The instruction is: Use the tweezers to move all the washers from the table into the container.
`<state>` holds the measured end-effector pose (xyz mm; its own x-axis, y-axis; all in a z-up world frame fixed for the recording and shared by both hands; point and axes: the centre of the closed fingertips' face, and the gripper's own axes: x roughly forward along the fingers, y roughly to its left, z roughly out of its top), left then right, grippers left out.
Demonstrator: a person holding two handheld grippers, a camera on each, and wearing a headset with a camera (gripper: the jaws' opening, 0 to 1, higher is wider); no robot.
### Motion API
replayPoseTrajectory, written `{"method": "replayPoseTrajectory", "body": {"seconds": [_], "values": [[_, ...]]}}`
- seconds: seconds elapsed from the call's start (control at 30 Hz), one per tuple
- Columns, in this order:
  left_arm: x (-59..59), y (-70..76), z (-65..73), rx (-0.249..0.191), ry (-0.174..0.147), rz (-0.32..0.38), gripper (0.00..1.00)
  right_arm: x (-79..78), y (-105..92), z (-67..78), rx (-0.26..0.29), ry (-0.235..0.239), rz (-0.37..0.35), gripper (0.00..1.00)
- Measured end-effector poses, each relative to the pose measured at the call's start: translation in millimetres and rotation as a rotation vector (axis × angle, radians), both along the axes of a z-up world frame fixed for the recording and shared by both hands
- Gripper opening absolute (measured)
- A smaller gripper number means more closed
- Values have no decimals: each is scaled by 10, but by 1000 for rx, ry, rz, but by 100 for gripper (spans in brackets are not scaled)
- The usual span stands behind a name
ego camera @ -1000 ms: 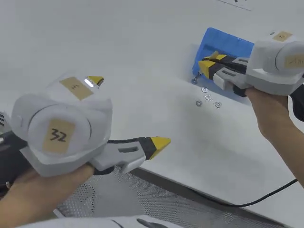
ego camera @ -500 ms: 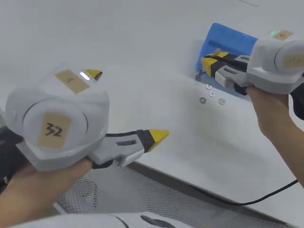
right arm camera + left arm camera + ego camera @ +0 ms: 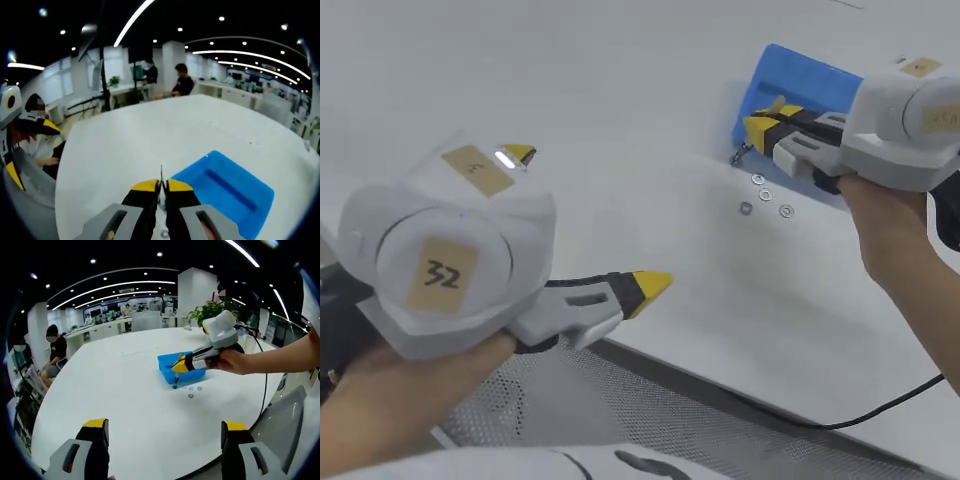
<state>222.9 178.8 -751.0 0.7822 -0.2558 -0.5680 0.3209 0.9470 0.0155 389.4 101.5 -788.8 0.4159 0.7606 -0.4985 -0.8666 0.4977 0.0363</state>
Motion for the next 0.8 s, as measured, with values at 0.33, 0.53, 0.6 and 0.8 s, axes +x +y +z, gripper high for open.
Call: {"method": "replayPoseTrajectory", "body": {"seconds": [0.33,0.53,0.6,0.8], "values": [[-38,13,-25,4,12,2,95,-47,21,-1,-4,-1,5,2],[-34,13,-10,7,9,-1,95,-48,21,4,-2,7,-3,2],[-35,16,-4,9,7,-2,95,-56,18,-1,-4,4,-1,2],[-40,28,-6,14,9,1,94,-63,19,-16,-9,-4,1,2]]}}
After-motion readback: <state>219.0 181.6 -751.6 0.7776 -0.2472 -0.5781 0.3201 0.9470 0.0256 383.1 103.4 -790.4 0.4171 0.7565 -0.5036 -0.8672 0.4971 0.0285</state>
